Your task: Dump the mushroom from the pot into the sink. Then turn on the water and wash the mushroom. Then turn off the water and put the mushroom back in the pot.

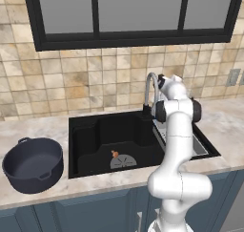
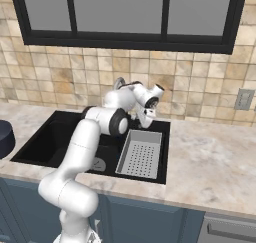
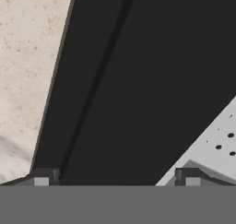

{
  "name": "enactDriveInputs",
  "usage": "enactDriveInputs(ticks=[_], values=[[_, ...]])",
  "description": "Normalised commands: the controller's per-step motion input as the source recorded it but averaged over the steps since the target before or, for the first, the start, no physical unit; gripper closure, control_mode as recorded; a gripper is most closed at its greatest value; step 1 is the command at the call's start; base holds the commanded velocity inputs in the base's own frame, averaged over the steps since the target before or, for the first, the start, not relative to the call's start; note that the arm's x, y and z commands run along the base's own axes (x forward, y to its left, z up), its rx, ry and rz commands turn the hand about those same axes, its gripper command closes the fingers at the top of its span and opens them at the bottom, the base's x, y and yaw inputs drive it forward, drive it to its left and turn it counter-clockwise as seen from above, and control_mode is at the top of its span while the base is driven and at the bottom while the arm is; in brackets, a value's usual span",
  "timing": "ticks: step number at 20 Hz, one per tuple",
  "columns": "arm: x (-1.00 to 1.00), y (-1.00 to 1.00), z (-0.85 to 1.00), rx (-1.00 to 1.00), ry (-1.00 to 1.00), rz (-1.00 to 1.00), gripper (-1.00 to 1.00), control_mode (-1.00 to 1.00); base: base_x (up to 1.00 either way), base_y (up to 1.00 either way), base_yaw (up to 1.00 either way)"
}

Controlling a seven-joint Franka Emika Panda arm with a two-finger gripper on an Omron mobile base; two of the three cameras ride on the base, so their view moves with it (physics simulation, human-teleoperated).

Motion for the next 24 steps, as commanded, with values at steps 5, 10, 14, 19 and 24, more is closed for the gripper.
enactDriveInputs(ticks=[5, 10, 14, 19, 24], values=[[-0.19, 0.82, 0.44, -0.16, -0.3, 0.22, -1.0, -1.0, 0.0, 0.0, 0.0], [-0.43, -0.5, 0.16, 0.01, -0.42, 0.06, -1.0, -1.0, 0.0, 0.0, 0.0], [-0.93, -1.0, 0.05, 0.13, -0.52, 0.0, -1.0, -1.0, 0.0, 0.0, 0.0], [-1.0, -0.68, 0.21, 0.08, -0.64, 0.0, -1.0, -1.0, 0.0, 0.0, 0.0], [-0.95, 0.17, 0.93, -0.01, -0.7, 0.03, -1.0, -1.0, 0.0, 0.0, 0.0]])
